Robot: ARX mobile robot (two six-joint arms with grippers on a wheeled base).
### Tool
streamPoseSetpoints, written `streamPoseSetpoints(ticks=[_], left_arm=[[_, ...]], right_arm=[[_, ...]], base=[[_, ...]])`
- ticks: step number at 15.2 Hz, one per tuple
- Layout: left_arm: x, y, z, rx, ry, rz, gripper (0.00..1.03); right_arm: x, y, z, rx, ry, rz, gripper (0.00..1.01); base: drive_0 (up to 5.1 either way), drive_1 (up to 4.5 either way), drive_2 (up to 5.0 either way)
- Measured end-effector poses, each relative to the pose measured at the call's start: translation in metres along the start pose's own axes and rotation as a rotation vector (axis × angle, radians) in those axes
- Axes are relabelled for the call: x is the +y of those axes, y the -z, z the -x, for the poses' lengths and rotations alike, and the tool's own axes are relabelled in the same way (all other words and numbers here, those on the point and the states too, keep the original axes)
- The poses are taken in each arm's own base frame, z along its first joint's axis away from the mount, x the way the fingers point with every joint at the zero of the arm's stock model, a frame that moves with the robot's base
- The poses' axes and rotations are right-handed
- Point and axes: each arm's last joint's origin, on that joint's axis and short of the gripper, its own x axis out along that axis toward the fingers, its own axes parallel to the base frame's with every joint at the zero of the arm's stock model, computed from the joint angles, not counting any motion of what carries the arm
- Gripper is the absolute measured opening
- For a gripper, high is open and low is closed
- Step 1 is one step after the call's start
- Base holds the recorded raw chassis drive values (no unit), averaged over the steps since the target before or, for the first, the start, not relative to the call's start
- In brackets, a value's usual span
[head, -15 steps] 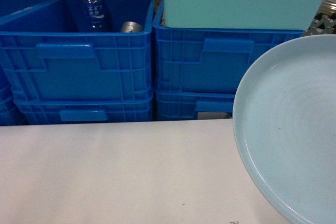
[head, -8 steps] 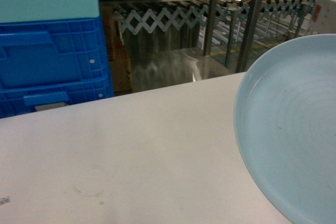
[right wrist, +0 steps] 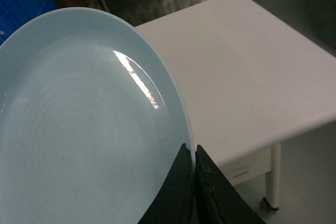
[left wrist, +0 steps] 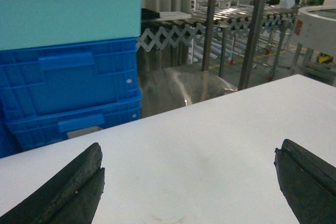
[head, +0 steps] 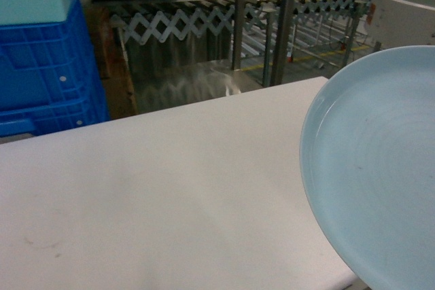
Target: Place blue tray on left shelf second layer neatly
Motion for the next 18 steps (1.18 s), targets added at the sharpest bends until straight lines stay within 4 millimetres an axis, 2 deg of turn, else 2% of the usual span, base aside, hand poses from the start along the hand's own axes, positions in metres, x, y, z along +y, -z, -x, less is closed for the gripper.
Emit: streamPoseSetpoints(ticks=[12,18], left_arm=[[0.0001,-0.0001,0.0000,-0.002,0.000,0.000,0.98],[0.0001,-0.0001,0.0000,-0.001,0.000,0.000,0.98]], right_arm=[[0.0001,-0.0004,0.0002,-0.004,0.000,0.001,0.02],[-0.0001,-0.0002,0.0000,-0.002,0.001,0.000,0.02]], base=[[3.3,-5.12,-2.6],[3.4,-3.98,-4.0]])
